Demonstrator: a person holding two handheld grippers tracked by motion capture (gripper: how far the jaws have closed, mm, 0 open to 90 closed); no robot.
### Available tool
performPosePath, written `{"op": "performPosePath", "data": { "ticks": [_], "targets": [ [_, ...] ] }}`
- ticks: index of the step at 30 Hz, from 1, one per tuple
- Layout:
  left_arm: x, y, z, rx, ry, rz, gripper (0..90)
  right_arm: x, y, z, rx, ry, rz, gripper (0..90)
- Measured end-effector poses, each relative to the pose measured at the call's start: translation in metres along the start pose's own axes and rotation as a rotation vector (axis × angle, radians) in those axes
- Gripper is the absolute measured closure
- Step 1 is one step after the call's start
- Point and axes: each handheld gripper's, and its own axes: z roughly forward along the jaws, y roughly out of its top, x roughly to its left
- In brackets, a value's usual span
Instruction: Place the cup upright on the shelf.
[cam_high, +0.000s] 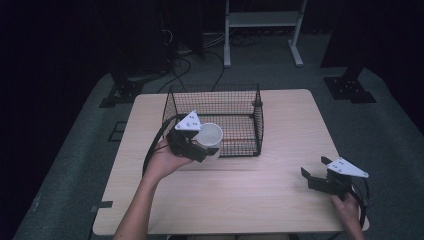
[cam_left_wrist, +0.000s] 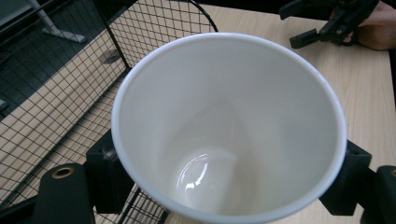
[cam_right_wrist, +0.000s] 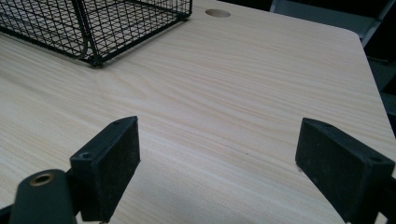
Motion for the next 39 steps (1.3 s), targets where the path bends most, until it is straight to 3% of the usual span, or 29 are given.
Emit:
{"op": "performPosePath", "data": {
  "ticks": [23,39],
  "targets": [
    [0.033,0.029,0.006,0.014,0.001,0.028,20.7,-0.001,0.0,0.0,0.0,-0.001,0.002,13.1],
    [0.053,0.038,0.016,0.027,0.004,0.037,20.7,0.0,0.0,0.0,0.002,-0.002,0.0,13.1]
  ]
}}
